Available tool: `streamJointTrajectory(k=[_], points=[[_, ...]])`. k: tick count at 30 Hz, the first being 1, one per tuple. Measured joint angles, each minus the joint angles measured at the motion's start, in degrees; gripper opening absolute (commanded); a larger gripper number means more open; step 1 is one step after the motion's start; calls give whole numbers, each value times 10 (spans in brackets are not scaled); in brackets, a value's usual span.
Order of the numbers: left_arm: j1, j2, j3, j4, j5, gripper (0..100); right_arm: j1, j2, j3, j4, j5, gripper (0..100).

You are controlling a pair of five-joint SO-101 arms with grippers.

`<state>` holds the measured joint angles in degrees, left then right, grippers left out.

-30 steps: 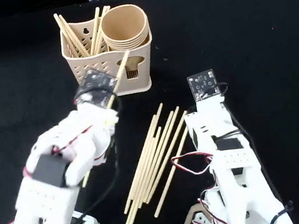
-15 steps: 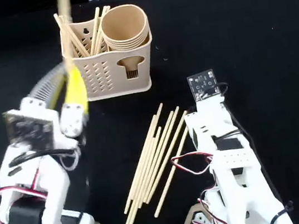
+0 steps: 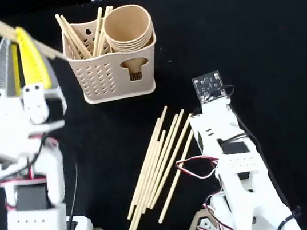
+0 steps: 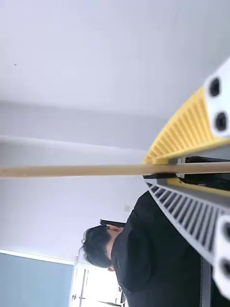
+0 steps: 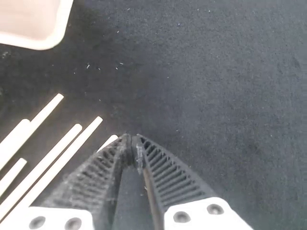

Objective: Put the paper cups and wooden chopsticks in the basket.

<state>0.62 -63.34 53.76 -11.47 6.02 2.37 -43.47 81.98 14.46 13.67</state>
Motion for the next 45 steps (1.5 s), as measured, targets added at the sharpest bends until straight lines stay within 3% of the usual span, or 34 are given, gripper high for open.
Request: streamJointTrajectory(k=[9, 16, 21, 25, 35, 41, 45], points=[[0, 246, -114, -6, 66, 30, 0, 0, 0, -2, 0, 25], [0, 371, -132, -6, 88, 31, 0, 0, 0, -2, 0, 25], [3, 375, -77, -6, 88, 40, 0, 0, 0, -2, 0, 25], [4, 376, -67, -6, 88, 109, 0, 0, 0, -2, 0, 25], [5, 357, -61, 2, 88, 113, 0, 0, 0, -2, 0, 25], [4, 237, -52, 108, 88, 113, 0, 0, 0, -2, 0, 25], [-47, 115, -31, 239, 88, 113, 0, 0, 0, -2, 0, 25]])
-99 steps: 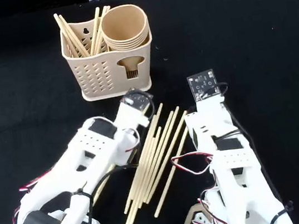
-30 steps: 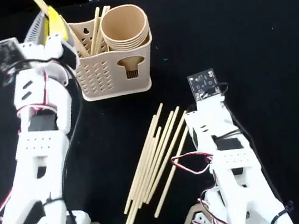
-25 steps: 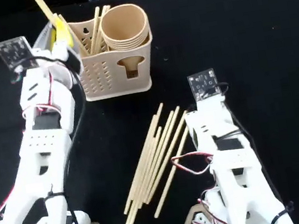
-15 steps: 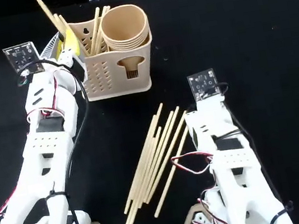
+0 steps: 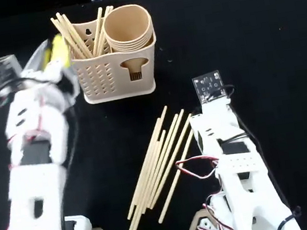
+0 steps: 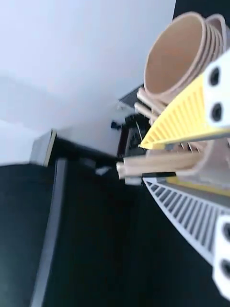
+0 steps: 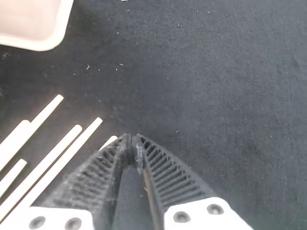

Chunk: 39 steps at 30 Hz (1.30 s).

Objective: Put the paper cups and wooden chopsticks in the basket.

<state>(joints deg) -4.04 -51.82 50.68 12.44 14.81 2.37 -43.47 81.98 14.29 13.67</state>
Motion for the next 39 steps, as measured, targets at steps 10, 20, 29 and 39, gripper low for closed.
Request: streamJointTrajectory(k=[10, 20, 29, 39], points=[[-126, -186, 62, 362, -138, 113, 0, 0, -3, 42, 0, 26], [-137, -153, 230, 368, -205, 113, -41, 0, -248, 401, 1, 204], [-134, -153, 376, 193, -105, 113, -157, 0, -223, 384, -154, 193], [-131, -153, 417, 125, -103, 113, -193, 2, -187, 353, -242, 198]])
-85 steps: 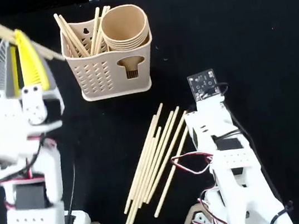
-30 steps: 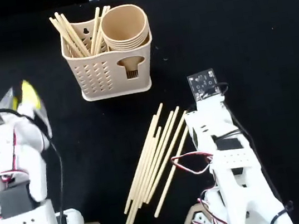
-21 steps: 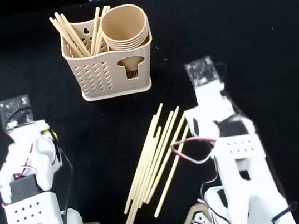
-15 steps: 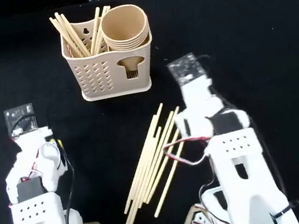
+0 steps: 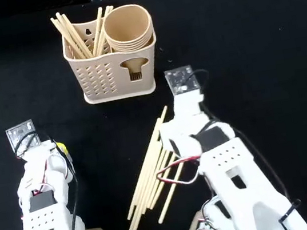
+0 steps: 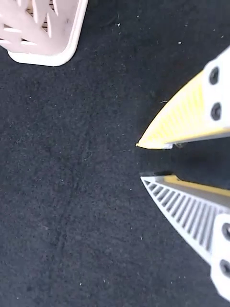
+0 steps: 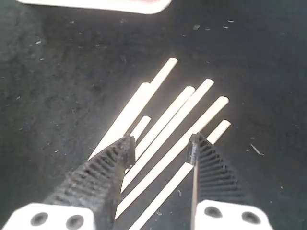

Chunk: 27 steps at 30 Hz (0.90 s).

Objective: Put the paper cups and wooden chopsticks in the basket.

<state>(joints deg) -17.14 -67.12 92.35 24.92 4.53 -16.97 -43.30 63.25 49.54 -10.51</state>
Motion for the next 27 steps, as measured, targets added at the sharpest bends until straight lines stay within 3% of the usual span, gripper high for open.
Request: streamJointTrajectory(k=[6, 15, 27], points=[[0, 0, 0, 0, 0, 113, 4, 98, -40, 2, 0, 195], [0, 0, 0, 0, 0, 113, 6, 334, -213, 133, 0, 195], [0, 0, 0, 0, 0, 113, 8, 383, -230, 146, 0, 194]])
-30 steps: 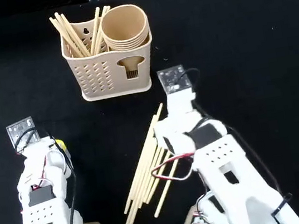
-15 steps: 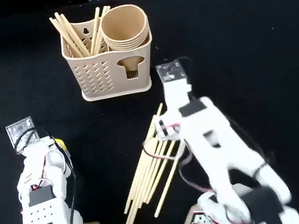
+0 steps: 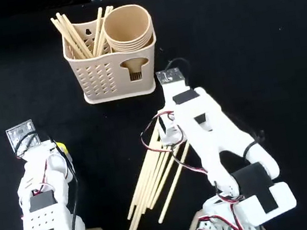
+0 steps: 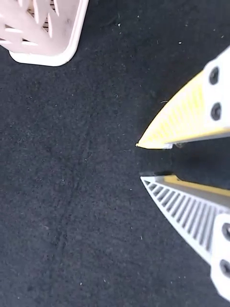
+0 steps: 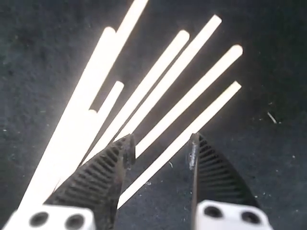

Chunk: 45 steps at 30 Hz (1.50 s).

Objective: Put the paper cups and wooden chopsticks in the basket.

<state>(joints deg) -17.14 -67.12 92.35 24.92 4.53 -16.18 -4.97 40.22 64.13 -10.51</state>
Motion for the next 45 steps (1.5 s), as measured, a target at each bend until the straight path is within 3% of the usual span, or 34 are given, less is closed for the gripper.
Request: streamJointTrajectory(k=[6, 17, 26, 45], points=[[0, 0, 0, 0, 0, 113, 33, 4, 0, 7, 0, 194], [0, 0, 0, 0, 0, 113, 16, 135, -91, 18, 0, 194], [0, 0, 0, 0, 0, 113, -70, 116, -98, 16, -1, 194], [0, 0, 0, 0, 0, 113, -47, 107, -68, -2, 10, 169]])
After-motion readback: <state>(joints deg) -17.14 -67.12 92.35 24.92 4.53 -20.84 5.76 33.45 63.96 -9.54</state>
